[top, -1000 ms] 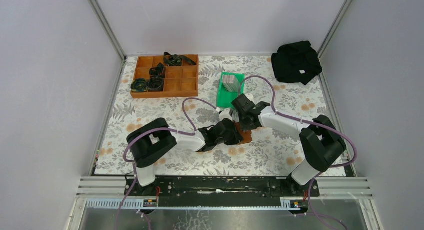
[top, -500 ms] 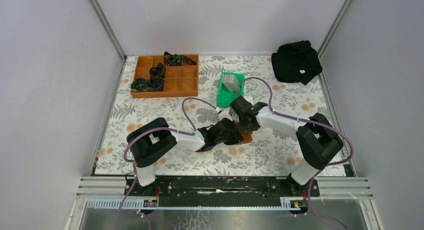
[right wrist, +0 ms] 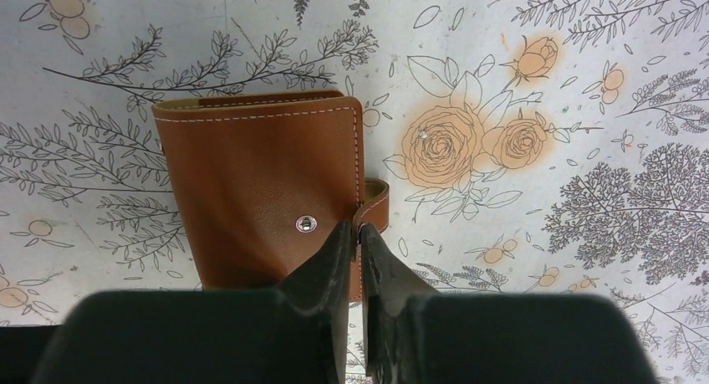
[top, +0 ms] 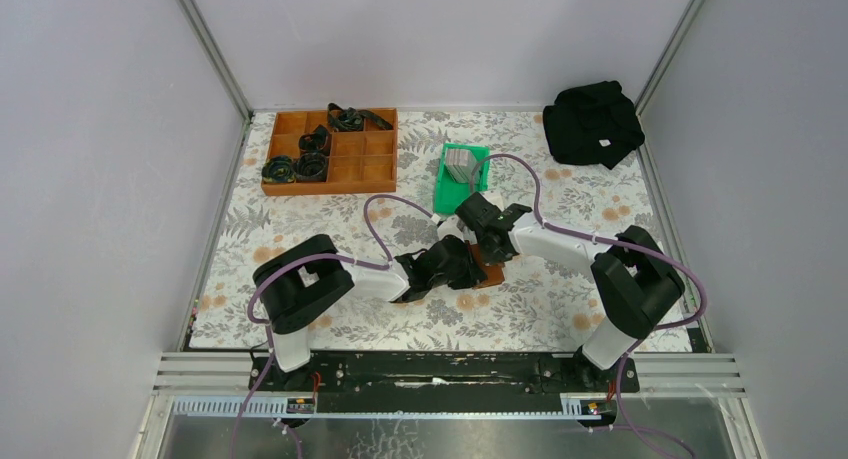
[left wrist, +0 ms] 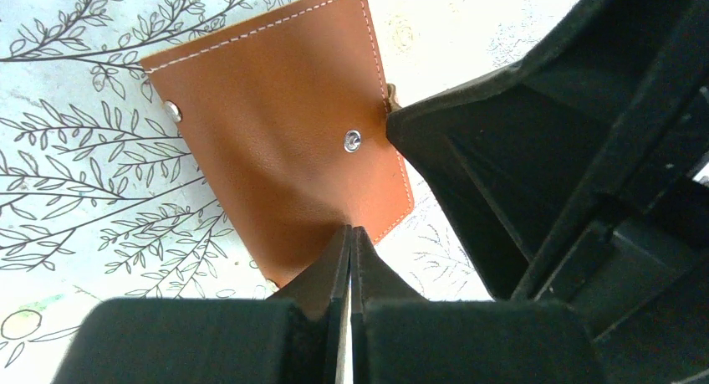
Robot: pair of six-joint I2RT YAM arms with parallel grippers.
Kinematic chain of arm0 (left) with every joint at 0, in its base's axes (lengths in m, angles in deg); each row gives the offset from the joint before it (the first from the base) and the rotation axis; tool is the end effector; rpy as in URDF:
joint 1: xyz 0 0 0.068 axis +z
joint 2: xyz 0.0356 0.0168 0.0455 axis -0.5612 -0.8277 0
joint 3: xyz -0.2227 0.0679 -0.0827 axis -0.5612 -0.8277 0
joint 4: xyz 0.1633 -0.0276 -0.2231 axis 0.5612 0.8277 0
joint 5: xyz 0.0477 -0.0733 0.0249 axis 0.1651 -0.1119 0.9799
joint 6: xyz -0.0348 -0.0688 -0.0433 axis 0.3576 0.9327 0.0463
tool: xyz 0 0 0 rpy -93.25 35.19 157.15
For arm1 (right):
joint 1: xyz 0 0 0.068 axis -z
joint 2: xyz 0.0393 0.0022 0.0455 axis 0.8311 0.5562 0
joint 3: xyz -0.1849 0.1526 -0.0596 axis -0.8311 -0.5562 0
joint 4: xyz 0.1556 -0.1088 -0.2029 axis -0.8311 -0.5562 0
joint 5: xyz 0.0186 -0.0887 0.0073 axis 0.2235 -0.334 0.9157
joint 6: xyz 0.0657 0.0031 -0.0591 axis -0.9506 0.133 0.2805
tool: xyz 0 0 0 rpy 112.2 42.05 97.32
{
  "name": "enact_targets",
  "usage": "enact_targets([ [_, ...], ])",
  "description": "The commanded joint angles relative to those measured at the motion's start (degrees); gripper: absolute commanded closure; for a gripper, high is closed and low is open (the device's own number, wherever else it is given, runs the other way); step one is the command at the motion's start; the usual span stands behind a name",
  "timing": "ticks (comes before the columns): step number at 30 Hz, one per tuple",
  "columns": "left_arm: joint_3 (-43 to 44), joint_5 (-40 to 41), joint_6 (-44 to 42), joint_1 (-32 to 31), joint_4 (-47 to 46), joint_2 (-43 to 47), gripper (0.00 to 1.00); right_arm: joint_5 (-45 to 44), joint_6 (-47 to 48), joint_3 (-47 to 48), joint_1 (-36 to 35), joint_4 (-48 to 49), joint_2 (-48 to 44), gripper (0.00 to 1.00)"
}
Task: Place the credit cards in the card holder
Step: Close the card holder at the center of the board.
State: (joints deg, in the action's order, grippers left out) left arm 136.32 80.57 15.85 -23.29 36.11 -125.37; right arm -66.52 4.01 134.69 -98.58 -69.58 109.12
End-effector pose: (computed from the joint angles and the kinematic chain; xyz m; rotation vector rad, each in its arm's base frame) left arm 0.2167 -0.3290 0.0613 -0.0843 2.4163 -0.9902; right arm 0.2715 0.2100 0.1068 -0.3179 2.6015 -0.1180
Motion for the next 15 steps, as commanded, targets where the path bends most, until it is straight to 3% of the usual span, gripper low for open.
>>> enact_targets([
  [1, -3.46, 2.21, -2.69, 1.00, 11.69, -3.17, 1.00, -1.71, 0.31, 2.71, -1.13, -1.16, -2.03, 0.90],
  [15, -4.19, 2.58, -1.71, 0.99, 10.83, -3.83, 1.00, 2.53, -0.37, 3.13, -1.65, 1.67, -1.74, 0.97],
])
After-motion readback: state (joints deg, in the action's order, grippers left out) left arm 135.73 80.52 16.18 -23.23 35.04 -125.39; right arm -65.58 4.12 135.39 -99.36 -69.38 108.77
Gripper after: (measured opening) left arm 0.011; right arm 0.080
